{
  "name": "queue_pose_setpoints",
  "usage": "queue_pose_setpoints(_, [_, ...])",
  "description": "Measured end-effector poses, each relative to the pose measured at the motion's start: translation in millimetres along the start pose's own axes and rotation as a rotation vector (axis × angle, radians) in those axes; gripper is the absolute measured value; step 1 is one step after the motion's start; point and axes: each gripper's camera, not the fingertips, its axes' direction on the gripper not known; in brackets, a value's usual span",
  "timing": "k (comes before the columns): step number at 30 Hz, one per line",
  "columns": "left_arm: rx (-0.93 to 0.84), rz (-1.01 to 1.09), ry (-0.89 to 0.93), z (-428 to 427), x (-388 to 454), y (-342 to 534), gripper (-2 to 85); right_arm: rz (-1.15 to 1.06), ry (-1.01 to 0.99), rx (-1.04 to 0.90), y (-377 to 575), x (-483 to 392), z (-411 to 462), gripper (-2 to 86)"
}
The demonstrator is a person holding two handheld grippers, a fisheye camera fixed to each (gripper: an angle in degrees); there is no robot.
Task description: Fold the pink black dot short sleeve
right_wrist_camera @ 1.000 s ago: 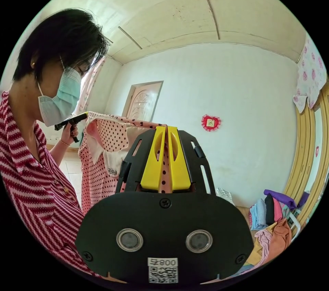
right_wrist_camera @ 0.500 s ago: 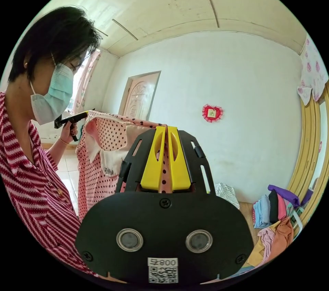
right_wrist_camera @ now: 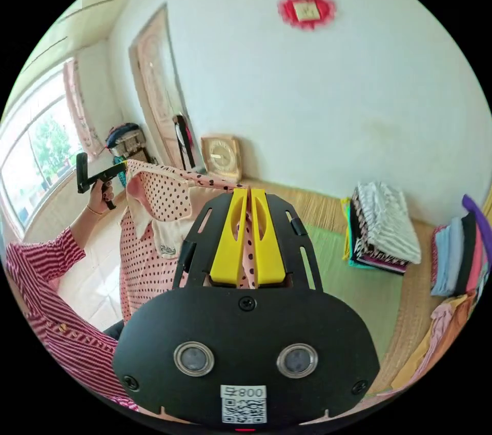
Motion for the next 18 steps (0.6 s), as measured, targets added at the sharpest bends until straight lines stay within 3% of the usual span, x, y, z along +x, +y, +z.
queue_pose_setpoints(5, [-0.254,-0.265,0.017,151.5,-113.9,-23.9,2.5,0.277,-0.073,-0.344,6.4,175.9,211.5,3.4])
queue_pose_setpoints(8, [-0.378,-0.371,0.034,203.4,-161.2,-10.1,4.0,0.430,-0.090,-0.506,46.9,253.6,290.4,6.0])
queue_pose_setpoints(12, [-0.448,-0.409,0.144,201.3,-188.5,12.6,5.8,0.538,-0.144,-0.549,96.1,315.3,307.9,8.4])
queue_pose_setpoints(18, [-0.468,-0.548,0.234,111.6,-203.4,45.9,7.7,0.573,-0.294,-0.462,171.6,345.5,197.8,9.3])
